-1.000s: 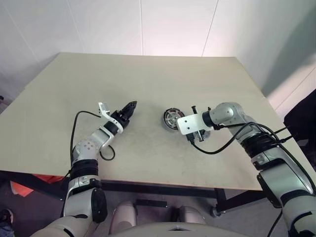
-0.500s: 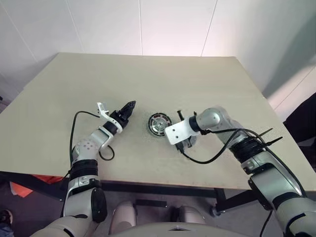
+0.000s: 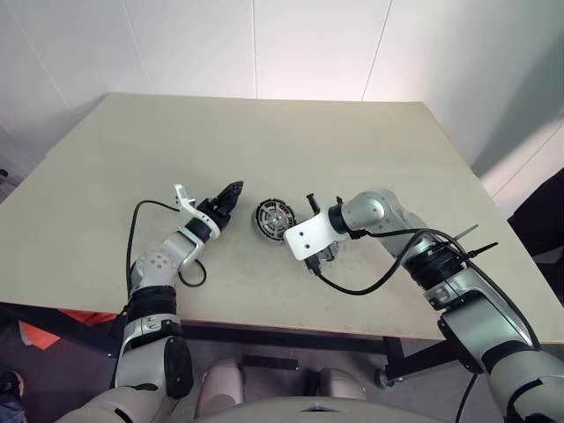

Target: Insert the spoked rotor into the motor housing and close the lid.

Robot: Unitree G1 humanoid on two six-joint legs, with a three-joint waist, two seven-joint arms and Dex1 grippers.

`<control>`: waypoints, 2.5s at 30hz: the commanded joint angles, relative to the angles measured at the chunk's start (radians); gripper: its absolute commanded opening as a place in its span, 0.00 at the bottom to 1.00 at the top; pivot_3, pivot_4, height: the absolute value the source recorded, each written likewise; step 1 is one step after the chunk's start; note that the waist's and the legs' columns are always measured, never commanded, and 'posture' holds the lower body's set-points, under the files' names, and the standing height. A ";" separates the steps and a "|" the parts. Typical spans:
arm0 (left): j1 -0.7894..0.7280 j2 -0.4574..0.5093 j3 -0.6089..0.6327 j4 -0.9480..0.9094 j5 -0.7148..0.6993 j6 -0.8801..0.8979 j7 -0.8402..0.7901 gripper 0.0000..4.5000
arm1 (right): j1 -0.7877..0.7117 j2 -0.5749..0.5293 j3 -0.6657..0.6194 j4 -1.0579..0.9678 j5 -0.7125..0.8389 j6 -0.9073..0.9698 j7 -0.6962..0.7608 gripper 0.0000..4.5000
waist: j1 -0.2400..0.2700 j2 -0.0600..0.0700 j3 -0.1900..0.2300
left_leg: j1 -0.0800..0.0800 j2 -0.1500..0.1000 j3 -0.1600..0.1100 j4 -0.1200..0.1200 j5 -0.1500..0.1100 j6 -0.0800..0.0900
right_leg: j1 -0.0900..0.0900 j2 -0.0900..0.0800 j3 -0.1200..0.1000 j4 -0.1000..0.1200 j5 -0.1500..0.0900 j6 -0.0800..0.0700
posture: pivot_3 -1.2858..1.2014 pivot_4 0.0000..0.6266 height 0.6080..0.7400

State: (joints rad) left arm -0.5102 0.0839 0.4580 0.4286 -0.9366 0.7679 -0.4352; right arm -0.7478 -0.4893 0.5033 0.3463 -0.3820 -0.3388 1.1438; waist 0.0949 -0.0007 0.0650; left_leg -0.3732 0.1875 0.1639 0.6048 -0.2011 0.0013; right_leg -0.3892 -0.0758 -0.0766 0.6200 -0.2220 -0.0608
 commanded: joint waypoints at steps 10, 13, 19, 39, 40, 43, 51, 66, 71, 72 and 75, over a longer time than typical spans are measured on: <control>-0.019 0.000 -0.008 -0.011 0.007 -0.004 -0.009 0.65 | -0.064 -0.037 -0.034 -0.021 0.020 -0.076 -0.044 0.26 | 0.000 0.000 0.000 | 0.001 0.000 0.000 0.000 0.000 0.000 | 0.001 0.000 0.000 0.000 0.000 0.000 | 0.52 0.00 1.00; -0.019 -0.001 -0.009 -0.012 0.008 -0.003 -0.010 0.65 | -0.067 -0.043 -0.049 -0.028 0.029 -0.058 -0.057 0.26 | 0.000 0.000 0.000 | 0.002 0.000 0.000 0.000 0.000 0.000 | 0.002 0.000 0.000 0.000 0.000 0.000 | 0.52 0.00 1.00; -0.010 -0.011 -0.017 -0.024 0.009 0.005 -0.007 0.65 | 0.010 -0.009 -0.243 -0.199 0.221 0.382 -0.083 0.26 | 0.002 0.000 0.000 | 0.002 0.000 0.000 0.000 0.000 0.000 | 0.002 0.000 0.000 0.000 0.000 0.000 | 0.52 0.00 1.00; -0.053 -0.019 -0.081 0.068 0.050 0.061 -0.047 0.65 | 0.586 0.001 -0.938 -0.808 1.118 1.953 -0.269 0.92 | 0.058 0.006 -0.002 | 0.027 -0.001 0.000 -0.012 0.004 -0.007 | 0.024 0.000 0.000 -0.017 -0.005 0.013 | 0.52 0.00 1.00; -0.048 -0.014 -0.080 0.060 0.048 0.068 -0.046 0.65 | 0.587 0.012 -0.937 -0.769 1.140 1.953 -0.309 0.99 | 0.058 0.006 -0.002 | 0.027 -0.002 0.000 -0.013 0.004 -0.007 | 0.026 0.000 0.000 -0.019 -0.006 0.014 | 0.52 0.00 1.00; -0.022 0.002 -0.070 0.024 0.041 0.090 -0.031 0.65 | 0.580 0.051 -0.918 -0.672 1.168 1.953 -0.434 0.99 | 0.056 0.006 -0.002 | 0.028 -0.003 0.000 -0.018 0.004 -0.007 | 0.027 0.000 0.000 -0.026 -0.004 0.017 | 0.52 0.00 1.00; 0.033 0.044 -0.041 -0.068 0.017 0.147 0.010 0.65 | 0.588 0.096 -0.864 -0.584 1.220 1.953 -0.584 0.99 | 0.054 0.005 -0.005 | 0.025 -0.005 -0.002 -0.033 0.008 -0.013 | 0.023 0.001 -0.001 -0.030 0.003 0.010 | 0.52 0.00 1.00; 0.021 0.061 -0.044 -0.088 0.022 0.172 0.026 0.65 | 0.469 0.289 -0.869 -0.451 1.176 1.911 -0.741 0.99 | 0.022 0.003 -0.006 | 0.040 -0.005 -0.004 -0.042 0.011 -0.019 | 0.028 0.001 -0.004 -0.039 -0.002 0.017 | 0.52 0.00 1.00; 0.019 0.065 -0.044 -0.092 0.022 0.175 0.027 0.65 | 0.417 0.318 -0.860 -0.372 1.136 1.831 -0.765 0.99 | 0.006 0.002 -0.006 | 0.041 -0.005 -0.004 -0.043 0.011 -0.019 | 0.027 0.001 -0.004 -0.039 -0.002 0.018 | 0.52 0.00 1.00; 0.019 0.066 -0.044 -0.093 0.022 0.175 0.027 0.65 | 0.407 0.321 -0.862 -0.357 1.133 1.817 -0.768 0.99 | 0.002 0.002 -0.006 | 0.041 -0.005 -0.004 -0.043 0.011 -0.019 | 0.027 0.001 -0.004 -0.039 -0.002 0.017 | 0.52 0.00 1.00; 0.019 0.067 -0.043 -0.093 0.023 0.172 0.026 0.65 | 0.379 0.331 -0.872 -0.322 1.127 1.781 -0.777 0.99 | 0.001 0.003 -0.006 | 0.041 -0.005 -0.004 -0.043 0.011 -0.019 | 0.027 0.001 -0.004 -0.039 -0.002 0.017 | 0.52 0.00 1.00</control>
State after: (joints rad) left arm -0.4700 0.1435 0.4075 0.3734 -0.9003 0.9434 -0.4047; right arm -0.3465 -0.1658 -0.3748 -0.0074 0.7833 1.4897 0.4038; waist 0.0955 0.0018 0.0593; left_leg -0.3313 0.1821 0.1599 0.5618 -0.1899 -0.0178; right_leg -0.3630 -0.0746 -0.0809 0.5812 -0.2237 -0.0433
